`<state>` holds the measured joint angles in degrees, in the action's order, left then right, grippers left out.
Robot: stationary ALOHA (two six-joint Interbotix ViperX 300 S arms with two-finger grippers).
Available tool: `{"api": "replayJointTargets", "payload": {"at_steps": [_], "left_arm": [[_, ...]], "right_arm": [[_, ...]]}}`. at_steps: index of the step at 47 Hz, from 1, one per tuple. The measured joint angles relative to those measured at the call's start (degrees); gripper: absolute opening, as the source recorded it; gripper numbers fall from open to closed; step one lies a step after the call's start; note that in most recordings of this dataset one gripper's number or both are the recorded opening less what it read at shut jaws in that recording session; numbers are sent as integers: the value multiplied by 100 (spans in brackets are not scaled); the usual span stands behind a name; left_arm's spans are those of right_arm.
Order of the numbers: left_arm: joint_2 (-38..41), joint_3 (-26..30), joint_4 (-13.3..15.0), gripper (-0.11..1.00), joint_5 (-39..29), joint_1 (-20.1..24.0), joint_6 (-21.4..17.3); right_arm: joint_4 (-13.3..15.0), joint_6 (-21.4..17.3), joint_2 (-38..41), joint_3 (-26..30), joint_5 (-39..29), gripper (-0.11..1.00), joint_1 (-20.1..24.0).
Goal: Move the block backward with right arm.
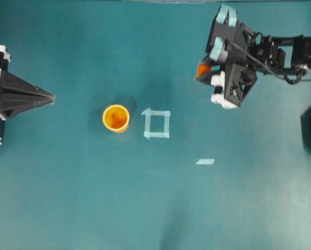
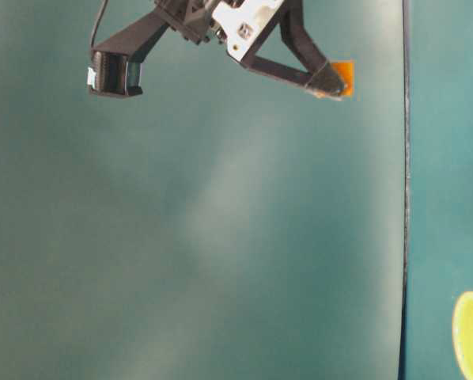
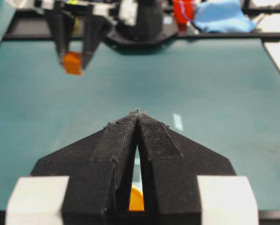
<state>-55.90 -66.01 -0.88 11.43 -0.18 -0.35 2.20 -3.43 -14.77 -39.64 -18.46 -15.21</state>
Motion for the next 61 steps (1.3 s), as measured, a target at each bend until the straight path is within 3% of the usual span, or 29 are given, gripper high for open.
{"api": "replayJointTargets", "payload": {"at_steps": [29, 61], "left_arm": [[0, 0, 0, 0, -9, 0, 0], [-105, 9, 0, 0, -149, 0, 9]], "right_arm": [[0, 62, 615, 615, -9, 41, -1433], [9, 62, 1248, 1468, -9, 41, -2452]]}}
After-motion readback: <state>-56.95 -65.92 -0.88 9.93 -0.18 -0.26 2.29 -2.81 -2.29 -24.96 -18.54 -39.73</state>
